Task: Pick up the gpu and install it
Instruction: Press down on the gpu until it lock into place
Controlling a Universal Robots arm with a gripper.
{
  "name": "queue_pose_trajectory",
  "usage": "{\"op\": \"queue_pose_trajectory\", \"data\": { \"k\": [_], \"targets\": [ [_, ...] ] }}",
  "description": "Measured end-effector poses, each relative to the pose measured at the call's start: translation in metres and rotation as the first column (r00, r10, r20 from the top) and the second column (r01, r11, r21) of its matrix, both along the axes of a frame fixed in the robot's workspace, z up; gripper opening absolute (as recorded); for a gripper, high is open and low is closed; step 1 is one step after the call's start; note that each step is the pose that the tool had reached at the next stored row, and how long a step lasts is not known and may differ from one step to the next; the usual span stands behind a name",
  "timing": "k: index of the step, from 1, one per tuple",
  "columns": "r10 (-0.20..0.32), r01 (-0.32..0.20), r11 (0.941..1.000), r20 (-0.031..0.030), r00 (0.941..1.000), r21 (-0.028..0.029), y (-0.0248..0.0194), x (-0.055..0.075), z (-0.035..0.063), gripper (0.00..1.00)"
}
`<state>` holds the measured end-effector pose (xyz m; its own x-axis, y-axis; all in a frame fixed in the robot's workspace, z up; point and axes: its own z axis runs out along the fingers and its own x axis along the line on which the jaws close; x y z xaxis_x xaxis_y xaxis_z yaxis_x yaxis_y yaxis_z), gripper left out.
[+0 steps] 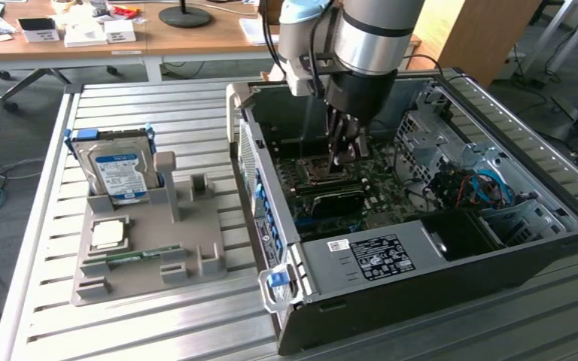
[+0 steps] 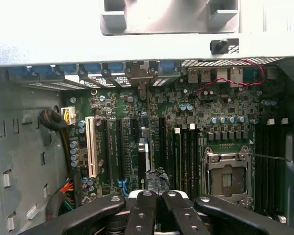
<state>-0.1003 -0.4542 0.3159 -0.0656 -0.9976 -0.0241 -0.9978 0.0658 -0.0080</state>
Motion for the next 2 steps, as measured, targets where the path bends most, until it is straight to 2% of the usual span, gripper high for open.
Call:
{"op": "queue_pose_trajectory", "data": {
  "k": [2],
  "targets": [
    [0.0,0.0,1.0,0.0001,1.0,-0.0001,0.0,0.0,0.0,0.11]
  ]
}}
